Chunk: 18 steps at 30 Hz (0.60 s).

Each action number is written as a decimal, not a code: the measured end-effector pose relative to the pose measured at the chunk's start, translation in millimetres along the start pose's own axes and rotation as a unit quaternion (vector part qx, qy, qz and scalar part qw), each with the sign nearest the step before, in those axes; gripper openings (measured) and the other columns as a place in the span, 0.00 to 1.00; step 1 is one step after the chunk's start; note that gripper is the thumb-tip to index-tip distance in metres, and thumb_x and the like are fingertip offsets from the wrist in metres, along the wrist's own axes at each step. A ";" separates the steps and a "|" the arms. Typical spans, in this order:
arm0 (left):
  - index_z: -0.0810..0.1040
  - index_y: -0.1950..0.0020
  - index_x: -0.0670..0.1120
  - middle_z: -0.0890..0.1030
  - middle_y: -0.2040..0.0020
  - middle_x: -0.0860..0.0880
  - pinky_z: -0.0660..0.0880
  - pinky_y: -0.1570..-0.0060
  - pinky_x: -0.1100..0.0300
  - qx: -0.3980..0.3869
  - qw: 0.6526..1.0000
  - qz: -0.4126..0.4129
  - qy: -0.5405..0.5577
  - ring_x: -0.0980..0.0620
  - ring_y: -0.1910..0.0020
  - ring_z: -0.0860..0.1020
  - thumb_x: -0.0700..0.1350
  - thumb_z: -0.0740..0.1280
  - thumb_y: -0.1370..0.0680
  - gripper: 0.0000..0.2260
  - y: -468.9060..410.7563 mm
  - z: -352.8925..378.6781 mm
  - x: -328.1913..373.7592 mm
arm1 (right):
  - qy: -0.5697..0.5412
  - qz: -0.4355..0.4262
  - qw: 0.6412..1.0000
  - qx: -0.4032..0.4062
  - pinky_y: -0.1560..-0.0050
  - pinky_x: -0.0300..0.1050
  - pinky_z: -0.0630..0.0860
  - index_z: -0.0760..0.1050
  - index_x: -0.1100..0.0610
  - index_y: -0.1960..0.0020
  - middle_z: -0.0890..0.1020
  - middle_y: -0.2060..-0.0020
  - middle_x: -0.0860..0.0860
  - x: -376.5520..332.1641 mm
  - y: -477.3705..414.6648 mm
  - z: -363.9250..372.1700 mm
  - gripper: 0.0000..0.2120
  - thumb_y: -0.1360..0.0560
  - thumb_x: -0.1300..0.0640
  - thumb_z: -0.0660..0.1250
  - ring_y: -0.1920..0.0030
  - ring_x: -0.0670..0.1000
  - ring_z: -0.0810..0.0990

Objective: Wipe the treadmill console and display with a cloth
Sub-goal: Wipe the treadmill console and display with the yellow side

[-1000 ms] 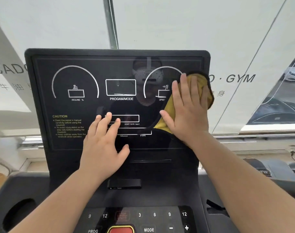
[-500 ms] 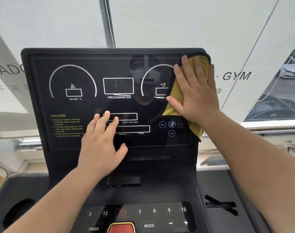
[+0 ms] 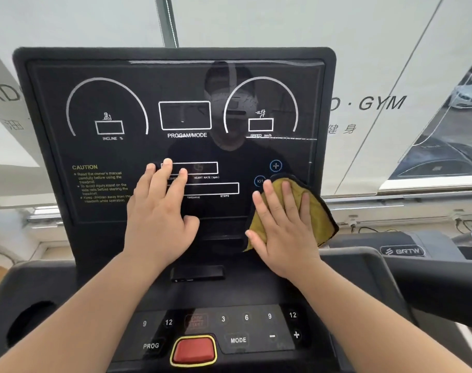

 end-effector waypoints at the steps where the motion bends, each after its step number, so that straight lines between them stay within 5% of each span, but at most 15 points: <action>1: 0.72 0.27 0.42 0.69 0.25 0.39 0.75 0.43 0.35 -0.002 1.000 0.005 -0.007 0.34 0.26 0.64 0.47 0.66 0.34 0.34 0.1 0.4 0.5 | 0.003 -0.020 1.000 -0.003 0.20 0.66 0.39 0.45 0.50 0.16 0.46 0.16 0.50 0.3 3.3 -0.2 0.40 0.20 0.33 0.55 0.17 0.59 0.42; 4: 0.71 0.26 0.42 0.68 0.25 0.39 0.76 0.43 0.34 -0.009 1.000 0.016 -0.019 0.33 0.26 0.64 0.47 0.65 0.34 0.35 0.1 0.6 0.4 | 0.028 -0.061 0.998 0.003 0.20 0.65 0.41 0.47 0.48 0.16 0.48 0.16 0.49 21.7 -8.2 -12.8 0.40 0.20 0.30 0.54 0.16 0.59 0.46; 13: 0.70 0.25 0.43 0.67 0.23 0.40 0.74 0.38 0.36 -0.009 1.000 0.020 -0.008 0.34 0.24 0.63 0.47 0.65 0.33 0.35 2.4 -1.4 -0.6 | -0.036 0.160 0.986 -0.002 0.22 0.74 0.44 0.43 0.54 0.16 0.44 0.16 0.56 47.2 -77.7 -44.6 0.45 0.22 0.28 0.51 0.18 0.65 0.42; 18: 0.68 0.24 0.44 0.64 0.21 0.41 0.75 0.41 0.36 -0.019 0.999 0.017 -0.019 0.36 0.23 0.61 0.49 0.66 0.33 0.37 4.5 3.7 -1.9 | -0.061 0.085 0.994 -0.022 0.22 0.75 0.43 0.43 0.55 0.16 0.44 0.16 0.57 -29.4 -25.5 -10.3 0.45 0.21 0.31 0.57 0.18 0.66 0.41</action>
Point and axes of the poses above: each hand's wrist, its own y-axis away from the middle knuckle, its own z-axis out of the palm, x = y × z, the point moved 9 cm from there along -y, towards the middle knuckle
